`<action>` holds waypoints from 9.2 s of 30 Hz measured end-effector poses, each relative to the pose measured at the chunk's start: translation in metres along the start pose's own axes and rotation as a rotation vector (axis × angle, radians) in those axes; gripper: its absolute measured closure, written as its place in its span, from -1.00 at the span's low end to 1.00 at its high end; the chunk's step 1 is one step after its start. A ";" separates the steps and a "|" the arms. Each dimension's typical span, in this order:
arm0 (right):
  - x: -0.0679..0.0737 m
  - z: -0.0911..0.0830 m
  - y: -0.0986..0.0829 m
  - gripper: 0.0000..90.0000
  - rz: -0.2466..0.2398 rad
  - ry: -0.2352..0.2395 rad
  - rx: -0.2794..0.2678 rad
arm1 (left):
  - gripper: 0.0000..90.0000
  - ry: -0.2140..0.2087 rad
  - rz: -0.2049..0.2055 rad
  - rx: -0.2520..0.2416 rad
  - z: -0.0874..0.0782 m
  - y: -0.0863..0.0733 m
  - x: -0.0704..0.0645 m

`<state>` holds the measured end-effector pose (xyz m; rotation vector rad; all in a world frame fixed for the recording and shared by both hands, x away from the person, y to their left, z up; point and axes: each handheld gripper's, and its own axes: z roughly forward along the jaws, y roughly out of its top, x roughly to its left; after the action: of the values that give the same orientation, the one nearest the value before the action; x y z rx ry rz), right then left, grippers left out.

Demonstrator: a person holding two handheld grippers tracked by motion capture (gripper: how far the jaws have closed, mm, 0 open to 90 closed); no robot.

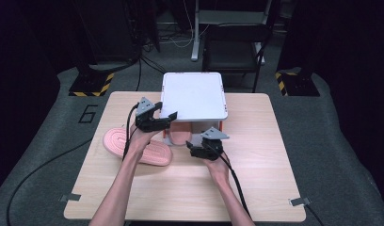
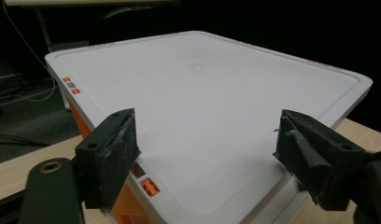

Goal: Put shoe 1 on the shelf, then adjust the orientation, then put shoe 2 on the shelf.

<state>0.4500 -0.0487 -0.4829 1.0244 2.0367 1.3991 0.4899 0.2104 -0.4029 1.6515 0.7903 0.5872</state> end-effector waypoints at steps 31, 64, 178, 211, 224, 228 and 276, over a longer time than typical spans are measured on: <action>-0.086 -0.168 -0.076 -0.63 0.045 -0.241 -0.185 | -0.55 0.325 -0.120 -0.043 -0.202 -0.097 0.024; -0.081 -0.169 -0.078 -0.58 0.015 -0.232 -0.199 | -0.46 0.431 -0.026 0.237 -0.148 -0.123 0.003; -0.098 -0.185 -0.083 -0.68 0.124 -0.286 -0.254 | -0.67 0.375 -0.177 0.065 -0.183 -0.129 0.022; -0.092 -0.180 -0.085 -0.65 0.104 -0.265 -0.228 | 0.15 0.277 -0.166 0.227 -0.149 -0.146 0.038; -0.091 -0.176 -0.084 -0.64 0.117 -0.244 -0.212 | 0.74 0.279 -0.230 0.194 -0.141 -0.148 0.043; -0.089 -0.174 -0.080 -0.64 0.102 -0.235 -0.209 | 0.79 0.289 -0.224 0.200 -0.141 -0.147 0.042; -0.098 -0.063 0.106 -0.59 -0.030 0.000 -0.136 | 0.85 0.095 -0.180 0.134 -0.107 -0.105 -0.050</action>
<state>0.4987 -0.1405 -0.3648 0.9323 1.9200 1.4984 0.3588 0.2529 -0.4803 1.6611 1.0551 0.4972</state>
